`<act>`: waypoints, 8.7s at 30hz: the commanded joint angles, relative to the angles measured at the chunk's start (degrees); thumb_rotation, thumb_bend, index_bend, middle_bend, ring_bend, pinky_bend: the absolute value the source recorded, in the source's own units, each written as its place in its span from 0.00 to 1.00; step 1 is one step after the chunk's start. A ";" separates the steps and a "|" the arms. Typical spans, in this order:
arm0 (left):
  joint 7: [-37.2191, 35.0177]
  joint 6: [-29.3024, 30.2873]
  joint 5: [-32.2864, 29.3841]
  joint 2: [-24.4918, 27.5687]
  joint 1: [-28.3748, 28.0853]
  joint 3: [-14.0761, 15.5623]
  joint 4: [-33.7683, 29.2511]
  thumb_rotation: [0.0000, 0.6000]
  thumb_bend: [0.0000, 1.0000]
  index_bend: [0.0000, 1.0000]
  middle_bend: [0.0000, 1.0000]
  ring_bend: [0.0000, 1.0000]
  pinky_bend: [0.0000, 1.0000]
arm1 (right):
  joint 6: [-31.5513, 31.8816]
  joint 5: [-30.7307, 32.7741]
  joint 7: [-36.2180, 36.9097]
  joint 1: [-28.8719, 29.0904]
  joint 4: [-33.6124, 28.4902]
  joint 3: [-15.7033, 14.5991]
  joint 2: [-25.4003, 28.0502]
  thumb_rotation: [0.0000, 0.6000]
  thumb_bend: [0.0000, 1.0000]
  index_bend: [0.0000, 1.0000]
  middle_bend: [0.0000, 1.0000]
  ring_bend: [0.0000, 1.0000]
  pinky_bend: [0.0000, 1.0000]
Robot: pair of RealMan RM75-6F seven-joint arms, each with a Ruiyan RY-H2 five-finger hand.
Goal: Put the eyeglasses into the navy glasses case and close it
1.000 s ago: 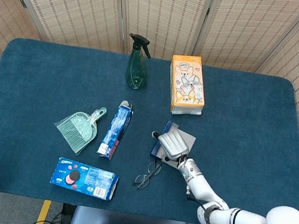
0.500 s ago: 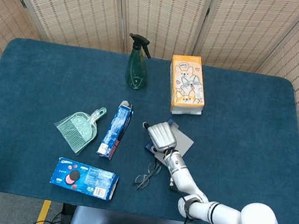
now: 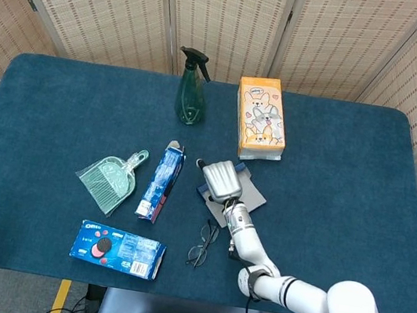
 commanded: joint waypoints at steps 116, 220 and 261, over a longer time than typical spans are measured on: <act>0.75 -0.53 -0.39 -0.03 0.55 0.17 -0.21 1.00 0.36 0.10 0.00 0.01 0.14 | -4.92 -19.70 17.78 -6.73 1.45 -9.38 10.36 1.00 0.45 0.61 1.00 1.00 1.00; 0.74 -0.71 -0.10 0.11 0.41 0.20 -0.27 1.00 0.36 0.10 0.00 0.01 0.14 | -5.96 -0.12 -2.70 -3.72 2.42 -4.25 5.11 1.00 0.33 0.46 1.00 1.00 1.00; 0.98 -0.67 0.27 -0.04 0.31 0.41 -0.65 1.00 0.36 0.10 0.00 0.01 0.14 | 7.92 -18.69 11.76 -15.13 -13.92 -14.88 18.02 1.00 0.26 0.07 1.00 1.00 1.00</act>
